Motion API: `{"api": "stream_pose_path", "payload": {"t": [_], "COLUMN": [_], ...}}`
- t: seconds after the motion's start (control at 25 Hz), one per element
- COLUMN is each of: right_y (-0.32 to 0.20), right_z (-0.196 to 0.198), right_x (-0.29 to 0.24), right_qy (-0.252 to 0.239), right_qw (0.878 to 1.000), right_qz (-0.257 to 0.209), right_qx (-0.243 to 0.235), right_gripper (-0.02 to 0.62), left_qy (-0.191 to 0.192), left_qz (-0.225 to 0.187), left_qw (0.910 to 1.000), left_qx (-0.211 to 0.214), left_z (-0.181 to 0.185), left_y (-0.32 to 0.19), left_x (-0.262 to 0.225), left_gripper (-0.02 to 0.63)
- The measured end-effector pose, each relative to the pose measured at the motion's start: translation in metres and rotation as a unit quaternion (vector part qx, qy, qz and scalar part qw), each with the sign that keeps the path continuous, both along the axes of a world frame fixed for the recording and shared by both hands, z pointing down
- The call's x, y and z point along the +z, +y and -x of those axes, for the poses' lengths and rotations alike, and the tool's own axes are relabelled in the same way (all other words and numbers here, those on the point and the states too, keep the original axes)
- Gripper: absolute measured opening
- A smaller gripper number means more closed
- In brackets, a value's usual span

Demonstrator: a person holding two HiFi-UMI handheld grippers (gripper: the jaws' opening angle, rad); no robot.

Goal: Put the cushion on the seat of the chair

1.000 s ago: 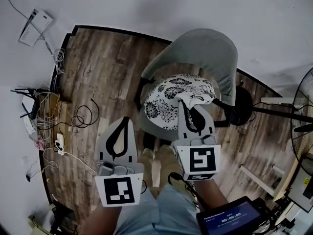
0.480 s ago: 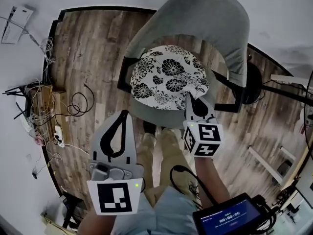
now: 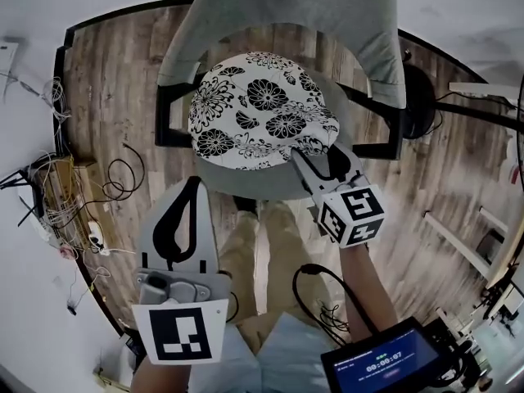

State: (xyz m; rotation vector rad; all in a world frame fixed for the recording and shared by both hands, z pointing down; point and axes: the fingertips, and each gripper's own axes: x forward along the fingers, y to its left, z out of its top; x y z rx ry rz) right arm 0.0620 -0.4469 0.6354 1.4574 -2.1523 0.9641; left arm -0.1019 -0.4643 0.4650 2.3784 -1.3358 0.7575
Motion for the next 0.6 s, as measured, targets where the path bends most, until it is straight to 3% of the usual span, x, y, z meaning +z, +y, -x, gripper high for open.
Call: {"api": "stream_pose_path", "payload": {"t": [0.08, 0.16, 0.4, 0.6], "right_y": [0.009, 0.025, 0.062, 0.06], "right_z": [-0.005, -0.011, -0.009, 0.004], "right_x": [0.013, 0.031, 0.092, 0.085], "right_qy": [-0.009, -0.016, -0.033, -0.027], "right_qw": [1.0, 0.999, 0.994, 0.996], "right_qz": [0.006, 0.024, 0.092, 0.072], "right_qx": [0.0, 0.014, 0.042, 0.035], "right_gripper": [0.314, 0.341, 0.344, 0.325], "left_qy": [-0.001, 0.0, -0.004, -0.009], "left_qz": [0.004, 0.007, 0.023, 0.026], "left_qw": [1.0, 0.9999, 0.9993, 0.9989], "left_qx": [0.003, 0.01, 0.029, 0.038], "left_z": [-0.004, -0.009, -0.017, -0.017], "left_y": [0.004, 0.009, 0.015, 0.024], "left_x": [0.005, 0.01, 0.029, 0.04], "left_gripper": [0.003, 0.003, 0.003, 0.003]}}
